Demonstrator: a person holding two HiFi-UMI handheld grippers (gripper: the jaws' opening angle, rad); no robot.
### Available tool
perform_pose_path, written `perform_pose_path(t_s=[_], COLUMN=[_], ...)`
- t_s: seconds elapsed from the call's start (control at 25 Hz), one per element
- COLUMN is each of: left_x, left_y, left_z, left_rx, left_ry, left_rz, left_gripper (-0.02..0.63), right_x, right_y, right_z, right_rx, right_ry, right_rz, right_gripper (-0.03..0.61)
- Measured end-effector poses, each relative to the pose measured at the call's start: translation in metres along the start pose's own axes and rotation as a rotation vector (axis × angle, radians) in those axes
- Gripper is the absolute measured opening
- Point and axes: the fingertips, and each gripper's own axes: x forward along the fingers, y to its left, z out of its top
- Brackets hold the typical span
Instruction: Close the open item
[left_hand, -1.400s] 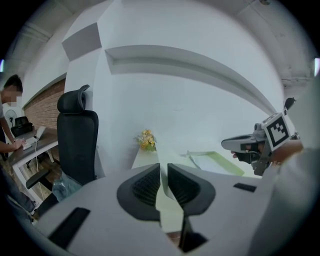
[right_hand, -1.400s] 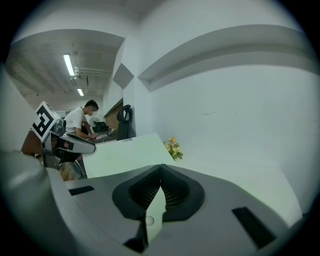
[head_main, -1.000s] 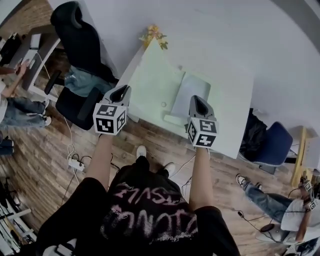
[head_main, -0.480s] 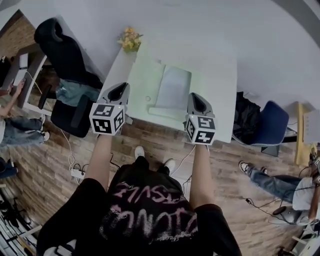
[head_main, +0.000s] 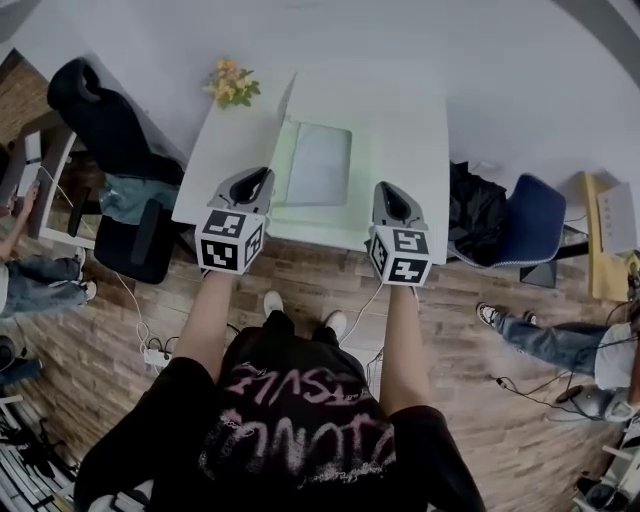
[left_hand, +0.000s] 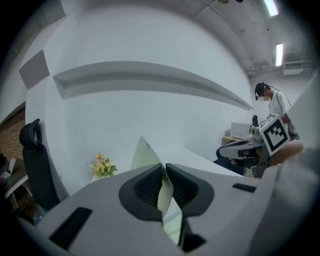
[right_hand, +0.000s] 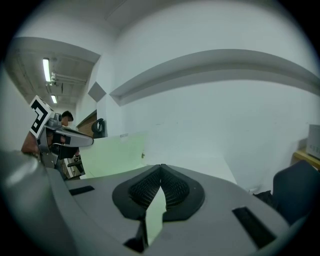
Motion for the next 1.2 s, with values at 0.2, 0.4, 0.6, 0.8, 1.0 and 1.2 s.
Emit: perform_pose_path(t_s=[0.2, 0.4, 0.6, 0.8, 1.0, 1.2], left_x=[0.017, 0.036, 0.055, 0.076, 0.092, 0.108], left_y=[-0.034, -0.068, -0.105, -0.132, -0.152, -0.166], left_z=[-0.003, -0.008, -0.023, -0.040, -0.058, -0.075], left_rx=[0.030, 0.076, 0.107, 0.158, 0.206, 0.210], left_ry=[0.035, 0.067, 0.126, 0.181, 0.234, 0.280], left_rz=[-0.038, -0.068, -0.124, -0.161, -0.190, -0.226], left_gripper=[0.028, 0.030, 0.038, 0.040, 0.041, 0.043], right_x=[-0.020, -0.041, -0.061, -0.073, -0.080, -0.085], right_y=[-0.027, -0.059, -0.085, -0.106, -0.121, -0.132], right_z=[-0.010, -0.021, -0.039, -0.058, -0.074, -0.090], right_rx=[0.006, 0.023, 0.031, 0.045, 0.057, 0.077], right_ry=[0.007, 0.016, 0.039, 0.071, 0.095, 0.124], right_rz=[-0.042, -0.090, -0.132, -0.166, -0.191, -0.212], right_gripper=[0.012, 0.012, 0.012, 0.012, 0.012, 0.012])
